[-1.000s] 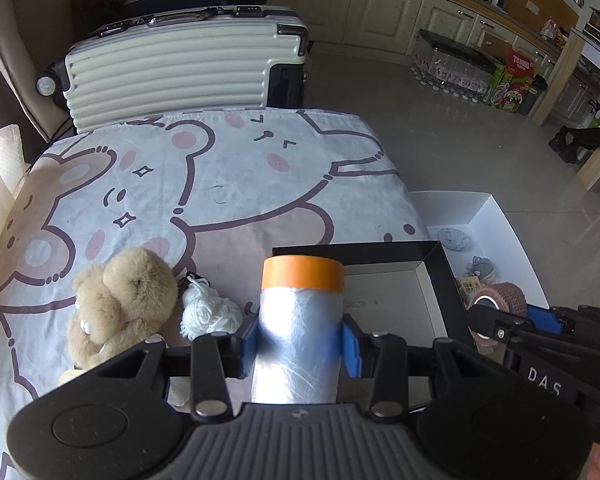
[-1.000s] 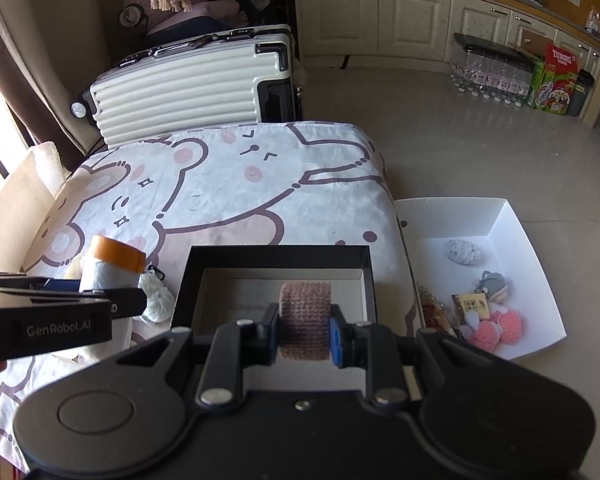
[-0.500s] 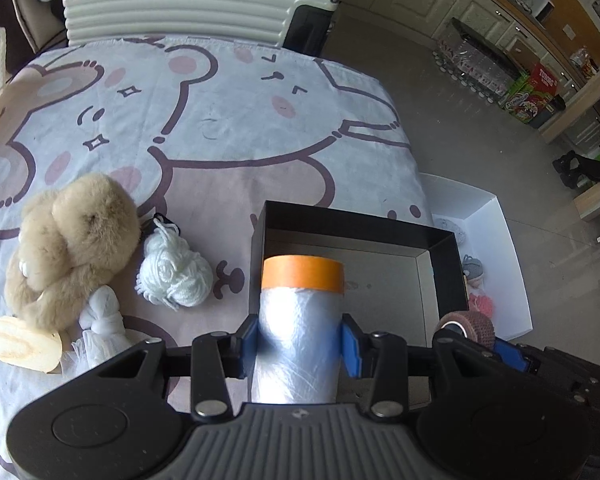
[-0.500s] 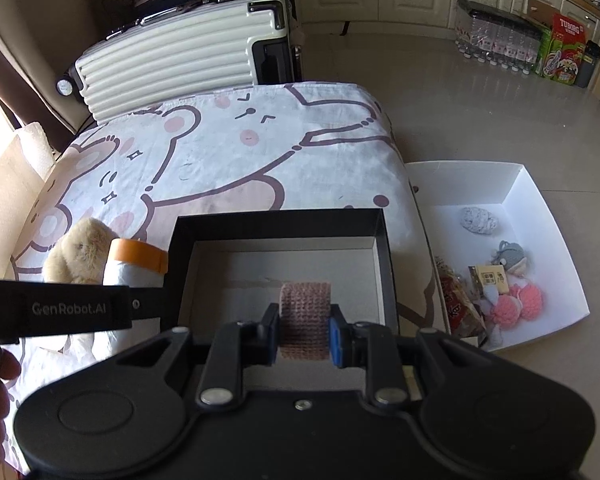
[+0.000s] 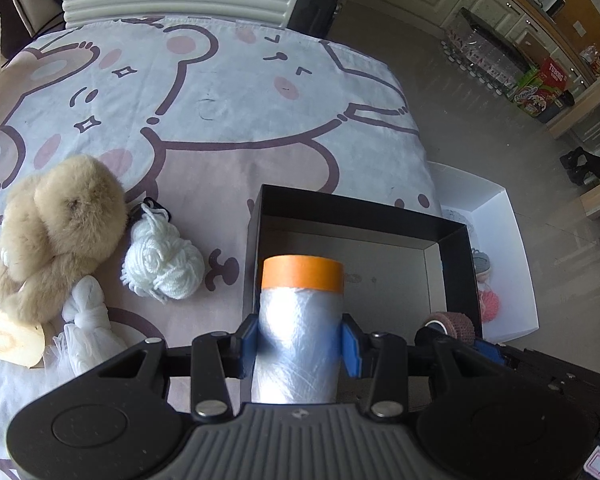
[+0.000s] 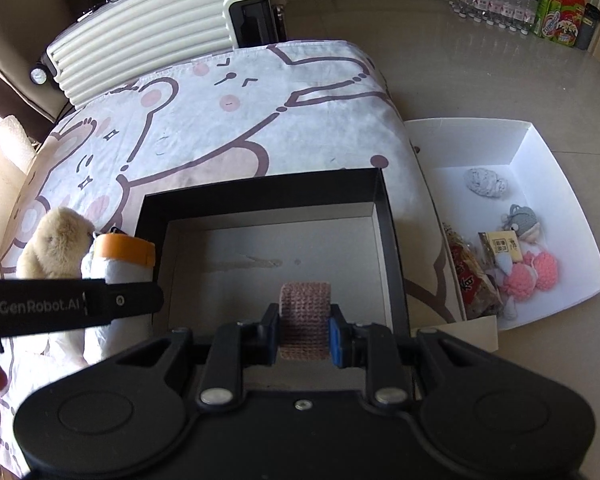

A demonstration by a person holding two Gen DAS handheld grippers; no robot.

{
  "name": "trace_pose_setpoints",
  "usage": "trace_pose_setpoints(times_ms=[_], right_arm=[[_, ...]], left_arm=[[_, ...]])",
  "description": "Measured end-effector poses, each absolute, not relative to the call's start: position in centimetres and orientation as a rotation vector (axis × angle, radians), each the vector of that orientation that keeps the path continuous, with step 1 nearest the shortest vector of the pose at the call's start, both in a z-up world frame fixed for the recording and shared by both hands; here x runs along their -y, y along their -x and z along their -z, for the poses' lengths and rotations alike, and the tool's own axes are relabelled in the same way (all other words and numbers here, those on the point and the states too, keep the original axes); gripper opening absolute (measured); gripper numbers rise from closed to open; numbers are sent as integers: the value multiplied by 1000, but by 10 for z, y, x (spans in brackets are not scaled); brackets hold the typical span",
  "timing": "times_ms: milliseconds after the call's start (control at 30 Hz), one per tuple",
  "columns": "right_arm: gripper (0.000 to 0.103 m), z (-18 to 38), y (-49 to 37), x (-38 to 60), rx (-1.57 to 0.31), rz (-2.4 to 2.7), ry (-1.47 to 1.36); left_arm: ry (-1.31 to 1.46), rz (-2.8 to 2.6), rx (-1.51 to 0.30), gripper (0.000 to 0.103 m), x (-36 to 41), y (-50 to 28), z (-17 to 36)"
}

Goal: Organize objects
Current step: 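Carry the orange-capped roll with left tool while right tool carries the tape roll toward the black box, then lower the orange-capped roll into the black box and open the left tool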

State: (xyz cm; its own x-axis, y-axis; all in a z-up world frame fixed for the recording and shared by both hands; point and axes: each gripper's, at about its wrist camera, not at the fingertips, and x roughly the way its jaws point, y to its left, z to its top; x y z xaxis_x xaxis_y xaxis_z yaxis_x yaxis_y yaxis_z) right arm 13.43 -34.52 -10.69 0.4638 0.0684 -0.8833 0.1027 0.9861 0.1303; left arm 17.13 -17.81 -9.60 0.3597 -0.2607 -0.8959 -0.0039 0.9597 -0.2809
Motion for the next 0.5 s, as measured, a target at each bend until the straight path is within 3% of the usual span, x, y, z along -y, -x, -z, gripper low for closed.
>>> trace_pose_setpoints(times_ms=[500], right_arm=[[25,108,-133,346,-1103,15,-188]], left_arm=[[223,156,-1236,44,189,-163,108]])
